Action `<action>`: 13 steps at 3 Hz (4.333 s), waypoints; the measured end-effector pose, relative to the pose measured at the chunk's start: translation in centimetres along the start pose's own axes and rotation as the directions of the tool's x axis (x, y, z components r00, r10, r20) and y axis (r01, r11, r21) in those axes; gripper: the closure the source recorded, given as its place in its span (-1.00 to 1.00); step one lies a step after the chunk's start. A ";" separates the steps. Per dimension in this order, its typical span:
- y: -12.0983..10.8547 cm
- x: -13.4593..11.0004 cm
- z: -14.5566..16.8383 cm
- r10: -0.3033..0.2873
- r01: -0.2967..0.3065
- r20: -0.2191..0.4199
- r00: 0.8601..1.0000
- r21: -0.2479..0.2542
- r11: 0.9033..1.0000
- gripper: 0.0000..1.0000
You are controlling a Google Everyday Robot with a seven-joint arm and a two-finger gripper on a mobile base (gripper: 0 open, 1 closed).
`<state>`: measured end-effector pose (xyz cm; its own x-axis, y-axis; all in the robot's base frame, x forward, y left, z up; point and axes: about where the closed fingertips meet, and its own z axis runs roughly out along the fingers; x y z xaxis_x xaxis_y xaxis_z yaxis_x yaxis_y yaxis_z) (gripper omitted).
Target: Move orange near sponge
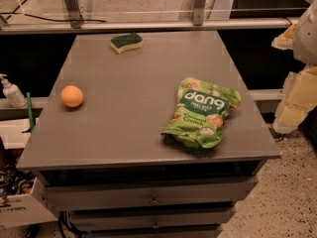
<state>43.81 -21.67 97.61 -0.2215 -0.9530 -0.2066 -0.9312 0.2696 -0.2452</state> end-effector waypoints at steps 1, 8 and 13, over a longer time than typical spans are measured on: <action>0.0 0.0 0.0 0.000 0.000 0.000 1.000 0.000 1.000 -1.00; 2.1 -16.0 7.2 -0.004 0.098 0.527 0.850 -0.150 0.984 -1.00; 3.4 -35.4 17.1 0.138 0.102 0.845 0.517 -0.221 0.970 -1.00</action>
Offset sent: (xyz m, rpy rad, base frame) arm 0.0606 0.1203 -0.0221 0.3087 -0.0311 0.2085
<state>53.47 15.39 87.86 0.0016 -0.3392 -0.9407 -0.9898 0.1336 -0.0499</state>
